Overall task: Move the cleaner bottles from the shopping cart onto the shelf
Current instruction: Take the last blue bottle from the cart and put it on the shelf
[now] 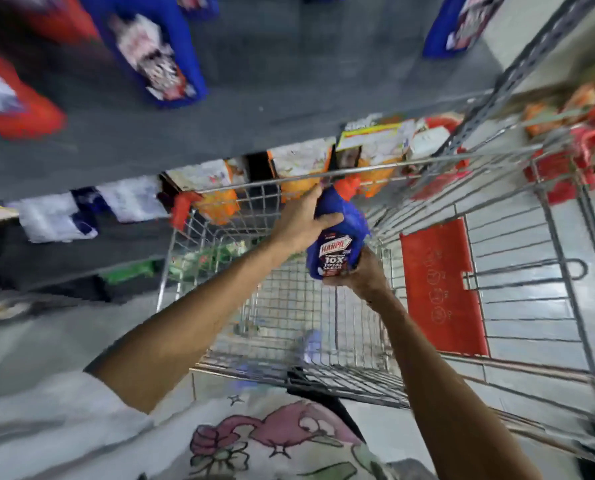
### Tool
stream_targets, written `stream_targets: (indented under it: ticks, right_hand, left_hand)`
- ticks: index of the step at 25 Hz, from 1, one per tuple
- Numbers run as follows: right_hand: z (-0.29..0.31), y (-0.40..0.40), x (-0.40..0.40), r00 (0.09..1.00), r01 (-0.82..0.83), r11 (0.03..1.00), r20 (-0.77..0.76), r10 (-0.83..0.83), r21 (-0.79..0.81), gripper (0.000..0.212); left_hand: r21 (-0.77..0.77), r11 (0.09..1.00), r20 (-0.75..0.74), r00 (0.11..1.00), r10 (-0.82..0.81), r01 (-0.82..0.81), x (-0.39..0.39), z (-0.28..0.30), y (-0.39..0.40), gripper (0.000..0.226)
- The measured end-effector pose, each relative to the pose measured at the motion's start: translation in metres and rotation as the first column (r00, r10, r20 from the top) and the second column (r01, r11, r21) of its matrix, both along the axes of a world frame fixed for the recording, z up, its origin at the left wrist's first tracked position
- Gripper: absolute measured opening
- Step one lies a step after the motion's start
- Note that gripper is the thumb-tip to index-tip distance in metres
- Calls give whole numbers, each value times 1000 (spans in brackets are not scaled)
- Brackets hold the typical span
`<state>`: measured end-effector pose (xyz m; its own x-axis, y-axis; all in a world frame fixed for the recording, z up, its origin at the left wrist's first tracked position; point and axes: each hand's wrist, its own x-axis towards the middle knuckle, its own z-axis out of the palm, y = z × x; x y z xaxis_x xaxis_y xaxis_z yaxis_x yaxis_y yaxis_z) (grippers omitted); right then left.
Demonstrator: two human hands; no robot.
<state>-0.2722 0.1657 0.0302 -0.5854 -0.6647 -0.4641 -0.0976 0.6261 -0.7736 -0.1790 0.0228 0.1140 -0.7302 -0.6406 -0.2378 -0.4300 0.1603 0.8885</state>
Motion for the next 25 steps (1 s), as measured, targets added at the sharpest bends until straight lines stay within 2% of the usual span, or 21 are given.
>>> stream_targets:
  ticks: [3,6,9,12,13,15,17,25]
  right_hand:
    - [52,-36,9,978,-123,988,-182,103,-97,72]
    - [107,-82,2,940,-194,968,-311,138,-159,72]
    - [152,-112,0,899,-241,945,-417,132,-220,70]
    - [165,-137,-7,902,-254,934,-410,134,-253,79]
    - [158,-138,-7,918,-241,928,-376,124,-284,81]
    - [207,-209,-63,925,-259,890,-363,116,-376,82]
    - [207,-223,-66,940,-238,905,-318,123,-352,80]
    - [177,-233,-86,929,-234,912,-355,108,-336,84]
  left_hand:
    - [-66,996,-126,990,59,-68,36,61,-24,52]
    - [-120,984,-193,975,108,-132,49,121,-51,53]
    - [-248,951,-236,964,124,-183,56,165,-70,50]
    - [-284,943,-244,964,104,-173,45,182,-85,47]
    - [-251,955,-242,966,94,-156,45,181,-85,49]
    - [-271,922,-325,928,183,-277,-2,227,-133,52]
    - [-238,937,-333,928,168,-255,-9,230,-148,51]
    - [-177,950,-334,923,189,-259,-40,198,-162,50]
